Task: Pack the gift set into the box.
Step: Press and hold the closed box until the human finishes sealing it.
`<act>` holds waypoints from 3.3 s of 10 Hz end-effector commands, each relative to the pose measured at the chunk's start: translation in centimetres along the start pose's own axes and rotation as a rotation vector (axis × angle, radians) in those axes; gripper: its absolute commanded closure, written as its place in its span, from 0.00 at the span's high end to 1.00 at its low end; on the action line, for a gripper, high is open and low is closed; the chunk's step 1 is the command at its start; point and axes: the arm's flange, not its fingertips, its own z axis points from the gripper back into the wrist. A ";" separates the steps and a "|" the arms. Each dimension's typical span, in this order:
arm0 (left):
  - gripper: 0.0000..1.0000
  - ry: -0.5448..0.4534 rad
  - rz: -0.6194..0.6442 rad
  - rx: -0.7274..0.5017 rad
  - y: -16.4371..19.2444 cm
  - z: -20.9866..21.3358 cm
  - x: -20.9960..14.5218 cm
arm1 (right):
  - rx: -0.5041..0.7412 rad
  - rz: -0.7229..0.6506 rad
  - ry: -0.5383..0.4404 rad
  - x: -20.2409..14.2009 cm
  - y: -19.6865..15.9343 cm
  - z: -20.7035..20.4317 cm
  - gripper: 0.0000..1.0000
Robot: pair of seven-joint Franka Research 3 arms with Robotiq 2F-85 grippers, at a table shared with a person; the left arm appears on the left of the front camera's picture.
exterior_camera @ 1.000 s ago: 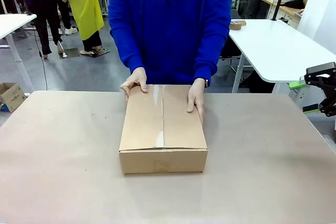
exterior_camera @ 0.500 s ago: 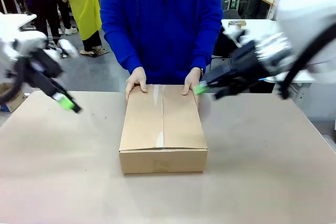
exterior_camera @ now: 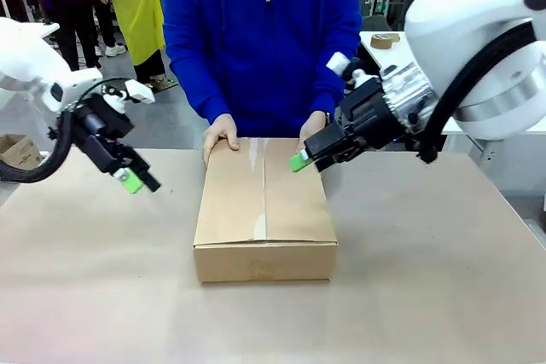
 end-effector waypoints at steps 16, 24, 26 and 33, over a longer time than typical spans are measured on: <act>1.00 -0.478 -0.627 0.399 7.1 -7.1 2.0 | 0.243 1.010 -0.359 5.1 -14.5 -7.8 1.00; 1.00 -0.335 -0.548 0.396 10.2 -8.4 0.5 | 0.290 0.766 -0.109 0.5 -17.5 -7.7 1.00; 1.00 -0.306 -0.527 0.367 10.5 -8.7 0.3 | 0.308 0.748 -0.098 0.2 -17.8 -9.5 1.00; 1.00 -0.350 -0.544 0.378 9.7 -7.9 0.9 | 0.308 0.778 -0.160 0.7 -17.7 -8.3 1.00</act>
